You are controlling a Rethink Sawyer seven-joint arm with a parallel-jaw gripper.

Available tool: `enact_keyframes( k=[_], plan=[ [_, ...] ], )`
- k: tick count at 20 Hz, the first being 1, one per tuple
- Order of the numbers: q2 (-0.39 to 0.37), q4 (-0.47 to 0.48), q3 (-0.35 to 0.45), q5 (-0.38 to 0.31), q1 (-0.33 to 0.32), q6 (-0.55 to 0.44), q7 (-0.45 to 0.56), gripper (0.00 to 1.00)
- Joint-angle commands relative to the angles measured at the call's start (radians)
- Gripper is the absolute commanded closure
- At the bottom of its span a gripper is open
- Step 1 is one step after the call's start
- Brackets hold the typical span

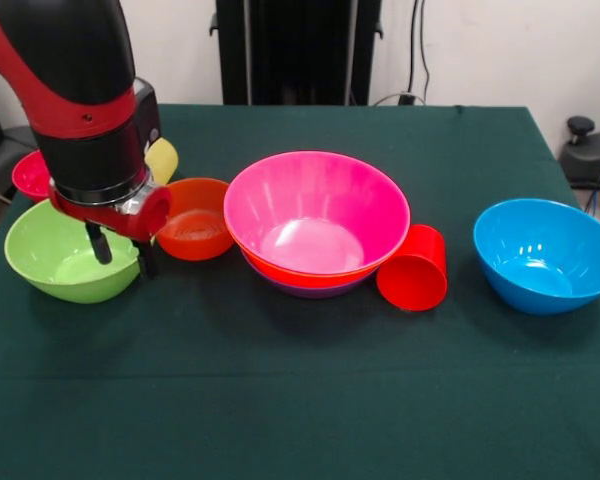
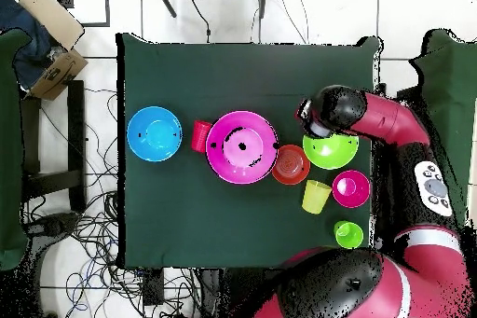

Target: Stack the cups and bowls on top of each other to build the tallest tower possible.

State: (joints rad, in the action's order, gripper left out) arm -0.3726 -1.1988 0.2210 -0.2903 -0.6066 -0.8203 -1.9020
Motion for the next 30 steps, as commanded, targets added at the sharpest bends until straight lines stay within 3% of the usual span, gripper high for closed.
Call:
enact_keyframes(
  k=[1,30],
  plan=[
    [0.033,-0.097,0.045,-0.076,0.017,0.115,0.084,0.0],
    [0.08,-0.168,0.082,-0.13,-0.088,0.234,0.213,0.0]
  ],
)
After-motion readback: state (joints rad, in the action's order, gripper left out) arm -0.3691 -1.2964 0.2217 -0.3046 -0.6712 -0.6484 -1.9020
